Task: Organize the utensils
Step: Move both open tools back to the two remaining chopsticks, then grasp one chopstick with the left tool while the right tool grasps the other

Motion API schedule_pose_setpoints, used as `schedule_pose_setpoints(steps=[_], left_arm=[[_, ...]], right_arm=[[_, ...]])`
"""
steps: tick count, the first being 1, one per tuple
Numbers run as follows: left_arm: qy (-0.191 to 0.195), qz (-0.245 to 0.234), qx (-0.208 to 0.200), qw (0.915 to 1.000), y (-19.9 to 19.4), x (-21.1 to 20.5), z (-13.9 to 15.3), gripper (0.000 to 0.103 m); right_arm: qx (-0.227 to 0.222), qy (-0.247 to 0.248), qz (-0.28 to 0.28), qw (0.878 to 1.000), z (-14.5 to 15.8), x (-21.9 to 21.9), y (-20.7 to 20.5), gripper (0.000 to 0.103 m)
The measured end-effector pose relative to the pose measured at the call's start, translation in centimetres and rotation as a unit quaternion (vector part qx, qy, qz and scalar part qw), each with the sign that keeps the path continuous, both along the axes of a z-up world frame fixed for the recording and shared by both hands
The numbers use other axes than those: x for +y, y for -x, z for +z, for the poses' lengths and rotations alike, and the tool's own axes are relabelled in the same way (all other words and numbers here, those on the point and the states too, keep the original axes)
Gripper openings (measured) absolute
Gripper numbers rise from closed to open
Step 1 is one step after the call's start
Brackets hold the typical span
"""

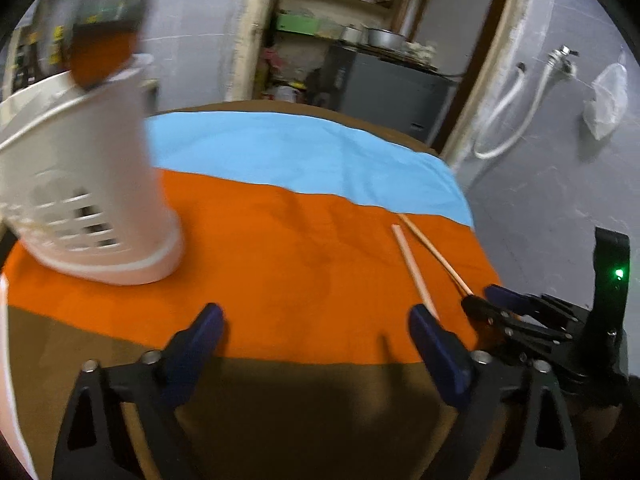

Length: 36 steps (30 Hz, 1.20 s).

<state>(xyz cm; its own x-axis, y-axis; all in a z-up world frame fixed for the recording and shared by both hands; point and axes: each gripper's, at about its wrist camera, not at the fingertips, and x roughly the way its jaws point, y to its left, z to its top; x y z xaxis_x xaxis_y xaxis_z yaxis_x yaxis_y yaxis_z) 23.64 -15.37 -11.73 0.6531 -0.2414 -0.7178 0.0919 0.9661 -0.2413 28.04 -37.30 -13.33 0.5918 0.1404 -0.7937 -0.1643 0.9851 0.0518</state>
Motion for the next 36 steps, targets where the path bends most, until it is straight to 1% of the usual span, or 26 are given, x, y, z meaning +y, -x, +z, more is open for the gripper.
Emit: schedule_pose_setpoints(steps=[1,2,4,6,8,9,11,13,15,21,23,29,30,31,36], left_arm=[[0.006,-0.012,0.004,0.9999,-0.4,-0.6,0.0,0.079],[0.015,-0.024,0.008,0.9996,-0.8,-1.2,-0.1,0.071],[0.025,-0.045,0.018,0.9985,-1.7,-2.3,-0.3,0.064],[0.030,-0.064,0.028,0.9971,-2.5,-3.5,-0.5,0.055],[0.033,-0.081,0.040,0.9954,-3.1,-4.3,-0.8,0.044],[0.036,-0.088,0.048,0.9943,-3.5,-4.8,-1.0,0.042],[0.036,-0.095,0.064,0.9927,-4.2,-5.8,-1.6,0.031],[0.025,-0.095,0.074,0.9925,-4.7,-6.6,-2.1,0.025],[0.018,-0.095,0.079,0.9922,-5.3,-7.0,-2.2,0.023],[-0.010,-0.109,0.097,0.9893,-6.5,-7.5,-2.2,0.012],[-0.006,-0.108,0.103,0.9887,-6.5,-7.0,-2.0,0.008],[-0.004,-0.098,0.122,0.9876,-5.3,-6.0,-1.7,0.007],[-0.002,-0.100,0.127,0.9869,-5.2,-5.8,-1.7,0.008],[0.000,-0.102,0.132,0.9860,-5.3,-5.7,-1.7,0.010],[0.001,-0.113,0.152,0.9819,-6.1,-5.8,-2.0,0.010]], right_arm=[[0.001,0.001,-0.001,1.000,0.0,-0.5,-0.1,0.018],[0.002,-0.004,0.001,1.000,0.0,-1.0,-0.1,0.016],[0.007,-0.025,0.006,1.000,-0.1,-1.9,-0.2,0.011],[0.011,-0.036,0.013,0.999,-0.3,-2.5,-0.1,0.010],[0.015,-0.046,0.020,0.999,-0.4,-2.9,-0.1,0.010],[0.019,-0.054,0.021,0.998,-0.5,-3.1,-0.1,0.009],[0.024,-0.063,0.023,0.997,-0.6,-3.3,0.0,0.008],[0.030,-0.070,0.025,0.997,-0.8,-3.3,0.1,0.007],[0.036,-0.078,0.029,0.996,-0.9,-3.4,0.3,0.007],[0.055,-0.089,0.048,0.993,-1.0,-3.7,-0.6,0.007],[0.061,-0.086,0.056,0.993,-1.0,-3.5,-1.6,0.007],[0.079,-0.061,0.080,0.992,-0.8,-1.8,-3.9,0.010],[0.083,-0.056,0.085,0.991,-0.8,-1.5,-4.3,0.011],[0.086,-0.051,0.090,0.991,-0.7,-1.1,-4.8,0.013],[0.105,-0.028,0.104,0.989,-0.4,0.1,-5.9,0.014]])
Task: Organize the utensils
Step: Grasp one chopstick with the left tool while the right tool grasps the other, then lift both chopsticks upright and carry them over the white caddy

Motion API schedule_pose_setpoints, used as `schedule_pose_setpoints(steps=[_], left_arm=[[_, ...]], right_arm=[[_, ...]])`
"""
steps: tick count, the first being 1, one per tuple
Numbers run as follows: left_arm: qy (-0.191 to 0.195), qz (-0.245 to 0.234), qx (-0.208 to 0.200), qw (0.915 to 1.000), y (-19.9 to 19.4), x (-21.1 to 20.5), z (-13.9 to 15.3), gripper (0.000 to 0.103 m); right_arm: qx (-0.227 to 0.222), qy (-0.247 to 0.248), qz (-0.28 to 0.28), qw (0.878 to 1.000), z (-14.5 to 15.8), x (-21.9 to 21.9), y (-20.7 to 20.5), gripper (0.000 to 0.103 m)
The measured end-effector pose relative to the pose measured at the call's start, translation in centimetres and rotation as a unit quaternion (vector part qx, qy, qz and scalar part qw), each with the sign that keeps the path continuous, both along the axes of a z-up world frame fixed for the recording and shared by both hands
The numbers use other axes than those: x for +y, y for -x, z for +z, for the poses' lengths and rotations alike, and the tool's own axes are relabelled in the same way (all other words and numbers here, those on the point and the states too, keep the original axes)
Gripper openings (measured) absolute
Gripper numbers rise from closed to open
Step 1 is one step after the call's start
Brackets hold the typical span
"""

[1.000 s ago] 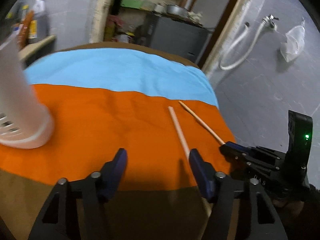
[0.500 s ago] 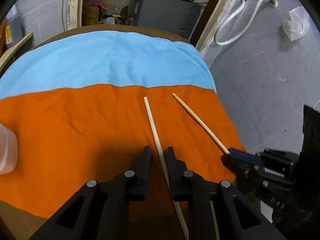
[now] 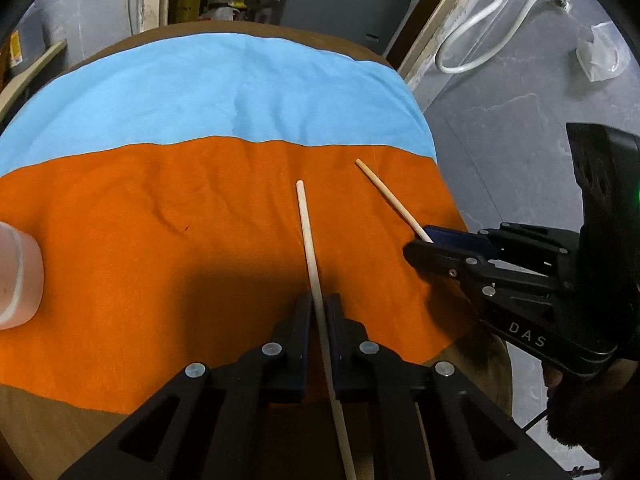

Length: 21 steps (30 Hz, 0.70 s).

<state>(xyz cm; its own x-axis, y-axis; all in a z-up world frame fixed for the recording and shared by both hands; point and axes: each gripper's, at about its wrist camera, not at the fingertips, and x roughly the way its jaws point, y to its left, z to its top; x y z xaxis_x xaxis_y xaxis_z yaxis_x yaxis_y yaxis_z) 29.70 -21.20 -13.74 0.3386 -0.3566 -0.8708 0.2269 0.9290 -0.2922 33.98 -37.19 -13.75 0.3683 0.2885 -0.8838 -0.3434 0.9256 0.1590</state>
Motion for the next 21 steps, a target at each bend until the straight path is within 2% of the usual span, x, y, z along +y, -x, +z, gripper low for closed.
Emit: schedule_pose_setpoints(steps=[3,6,9,10,12,15,16,17,19,21], left_arm=[[-0.018,-0.006,0.001,0.9998,0.1,-0.5,0.1,0.008],[-0.017,0.000,-0.004,0.9998,0.4,-0.5,0.3,0.006],[0.015,0.011,-0.032,0.9993,1.6,0.6,1.1,0.005],[0.025,0.014,-0.052,0.9982,2.3,1.1,1.8,0.005],[0.047,0.020,-0.092,0.9944,3.7,2.3,3.2,0.005],[0.066,0.034,-0.153,0.9855,5.9,4.0,5.6,0.005],[0.068,0.037,-0.167,0.9829,6.4,4.6,6.2,0.005],[0.072,0.044,-0.193,0.9777,7.4,5.4,7.3,0.005],[0.079,0.057,-0.233,0.9675,8.9,7.1,9.2,0.005],[0.080,0.066,-0.258,0.9607,9.8,8.3,10.5,0.005]], right_arm=[[0.016,0.003,-0.008,1.000,0.0,0.1,-0.5,0.014],[0.015,0.017,-0.017,1.000,-0.2,0.5,-0.4,0.005],[0.013,-0.019,-0.043,0.999,0.1,0.1,0.2,0.004],[-0.002,-0.051,-0.055,0.997,0.8,-0.1,0.9,0.004],[-0.032,-0.084,-0.066,0.994,1.8,-0.3,2.1,0.004],[-0.095,-0.148,-0.098,0.980,3.4,-0.4,4.1,0.004],[-0.124,-0.182,-0.116,0.968,4.1,-0.3,5.1,0.004],[-0.138,-0.196,-0.124,0.963,4.4,-0.5,5.5,0.004],[-0.192,-0.230,-0.140,0.944,5.9,0.4,7.0,0.004],[-0.232,-0.247,-0.140,0.930,7.4,1.6,7.8,0.004]])
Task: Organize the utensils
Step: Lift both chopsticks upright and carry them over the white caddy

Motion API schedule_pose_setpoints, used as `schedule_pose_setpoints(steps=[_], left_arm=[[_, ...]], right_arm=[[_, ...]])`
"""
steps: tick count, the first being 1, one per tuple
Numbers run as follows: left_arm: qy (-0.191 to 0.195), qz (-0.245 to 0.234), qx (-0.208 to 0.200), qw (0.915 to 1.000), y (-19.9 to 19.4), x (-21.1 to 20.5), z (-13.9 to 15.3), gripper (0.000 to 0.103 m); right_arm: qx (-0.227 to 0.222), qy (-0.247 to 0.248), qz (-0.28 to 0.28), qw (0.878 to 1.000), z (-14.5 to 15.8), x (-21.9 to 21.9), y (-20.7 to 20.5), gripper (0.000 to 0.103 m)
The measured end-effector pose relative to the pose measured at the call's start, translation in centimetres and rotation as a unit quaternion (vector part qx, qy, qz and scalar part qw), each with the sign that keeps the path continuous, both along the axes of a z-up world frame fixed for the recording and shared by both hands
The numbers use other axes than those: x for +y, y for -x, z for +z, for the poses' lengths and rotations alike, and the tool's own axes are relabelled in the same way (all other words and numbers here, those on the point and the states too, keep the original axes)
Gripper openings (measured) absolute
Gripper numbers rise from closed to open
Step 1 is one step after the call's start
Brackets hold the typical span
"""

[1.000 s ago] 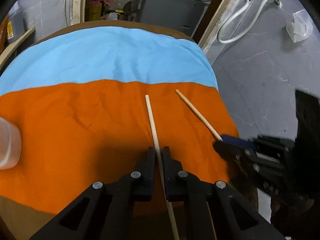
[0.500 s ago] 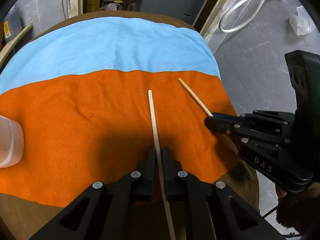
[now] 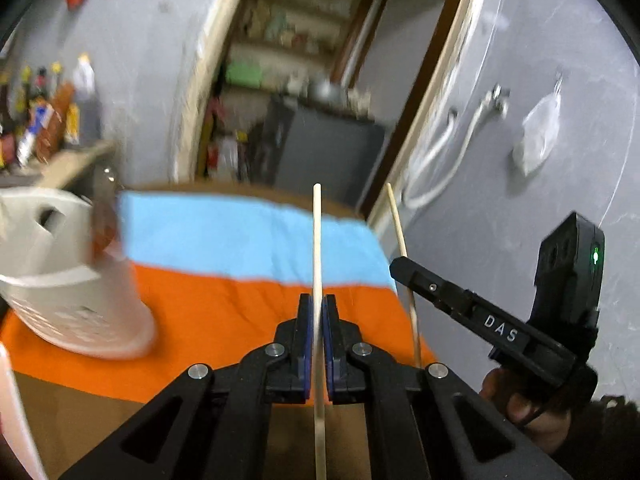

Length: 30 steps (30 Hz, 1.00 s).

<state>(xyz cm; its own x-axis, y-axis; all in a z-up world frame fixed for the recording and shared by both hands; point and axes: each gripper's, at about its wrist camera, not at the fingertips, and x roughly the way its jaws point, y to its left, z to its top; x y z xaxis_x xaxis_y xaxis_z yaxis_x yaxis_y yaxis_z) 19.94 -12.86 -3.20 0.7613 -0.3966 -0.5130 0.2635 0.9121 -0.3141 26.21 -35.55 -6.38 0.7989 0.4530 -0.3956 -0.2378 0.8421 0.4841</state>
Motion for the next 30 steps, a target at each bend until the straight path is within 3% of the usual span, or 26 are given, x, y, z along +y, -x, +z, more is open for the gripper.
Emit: schedule_pose_setpoints(steps=[8,17,24,30], left_arm=[[0.015,0.061,-0.078,0.9950,1.4,7.9,5.0,0.005],[0.038,0.130,-0.139,0.9810,1.3,15.7,8.1,0.005],[0.108,0.233,-0.153,0.9544,-1.7,21.8,6.0,0.005],[0.126,0.264,-0.178,0.9396,-3.2,23.0,4.5,0.005]], right_arm=[[-0.124,-0.004,0.011,0.992,6.5,7.5,2.2,0.004],[-0.197,-0.067,0.029,0.978,11.1,14.6,3.4,0.004],[-0.253,-0.094,-0.002,0.963,11.0,19.4,2.7,0.004],[-0.279,-0.094,-0.029,0.955,8.8,21.2,2.1,0.004]])
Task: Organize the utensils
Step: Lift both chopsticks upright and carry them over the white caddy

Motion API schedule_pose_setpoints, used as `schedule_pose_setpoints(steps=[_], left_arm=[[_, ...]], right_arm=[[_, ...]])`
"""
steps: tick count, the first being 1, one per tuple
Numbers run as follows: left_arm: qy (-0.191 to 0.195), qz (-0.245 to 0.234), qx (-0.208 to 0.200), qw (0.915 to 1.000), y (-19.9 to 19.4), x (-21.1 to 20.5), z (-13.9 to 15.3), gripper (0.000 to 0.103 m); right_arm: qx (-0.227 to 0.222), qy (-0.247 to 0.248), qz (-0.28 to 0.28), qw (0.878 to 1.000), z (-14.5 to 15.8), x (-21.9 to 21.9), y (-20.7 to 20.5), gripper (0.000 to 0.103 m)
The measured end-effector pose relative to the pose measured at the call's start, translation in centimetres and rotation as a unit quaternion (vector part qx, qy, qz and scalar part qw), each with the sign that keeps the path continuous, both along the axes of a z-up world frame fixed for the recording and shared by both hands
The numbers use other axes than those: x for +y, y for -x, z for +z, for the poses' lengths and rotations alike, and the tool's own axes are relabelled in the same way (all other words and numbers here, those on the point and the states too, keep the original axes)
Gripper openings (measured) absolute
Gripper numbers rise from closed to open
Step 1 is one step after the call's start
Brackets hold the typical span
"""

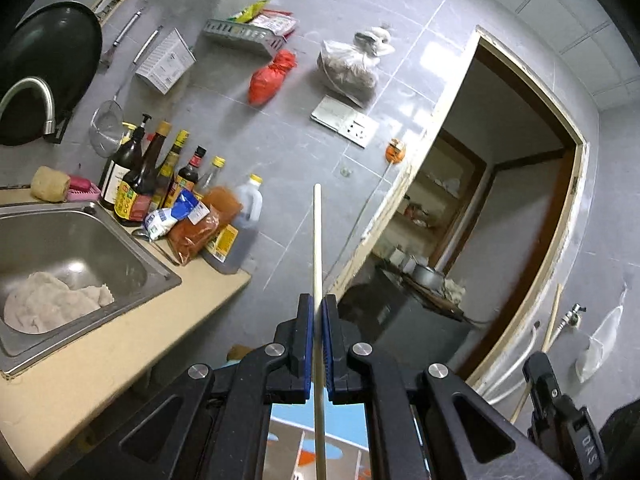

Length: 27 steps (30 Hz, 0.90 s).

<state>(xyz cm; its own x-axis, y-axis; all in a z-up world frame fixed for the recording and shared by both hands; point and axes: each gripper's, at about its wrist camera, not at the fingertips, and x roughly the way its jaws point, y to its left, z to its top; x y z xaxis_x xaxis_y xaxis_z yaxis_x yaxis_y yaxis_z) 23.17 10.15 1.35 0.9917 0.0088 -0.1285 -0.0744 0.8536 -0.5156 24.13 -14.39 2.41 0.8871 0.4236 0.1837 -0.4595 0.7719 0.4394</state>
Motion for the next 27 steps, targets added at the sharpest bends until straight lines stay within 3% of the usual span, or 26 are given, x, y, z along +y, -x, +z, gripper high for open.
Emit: schedule_pose_setpoints(steps=[4,16,27], left_arm=[[-0.006,0.016,-0.019,0.9997,0.0,-0.4,-0.9,0.005],[-0.082,0.067,-0.065,0.9923,0.5,-2.4,-2.1,0.005],[-0.085,0.076,-0.068,0.9911,0.5,-2.4,-2.9,0.005]], right_arm=[[-0.016,0.006,-0.024,1.000,-1.7,0.7,-0.1,0.004],[-0.038,0.006,-0.040,0.998,-3.3,1.6,-0.8,0.004],[-0.062,0.018,-0.039,0.997,-3.0,2.5,-0.5,0.004]])
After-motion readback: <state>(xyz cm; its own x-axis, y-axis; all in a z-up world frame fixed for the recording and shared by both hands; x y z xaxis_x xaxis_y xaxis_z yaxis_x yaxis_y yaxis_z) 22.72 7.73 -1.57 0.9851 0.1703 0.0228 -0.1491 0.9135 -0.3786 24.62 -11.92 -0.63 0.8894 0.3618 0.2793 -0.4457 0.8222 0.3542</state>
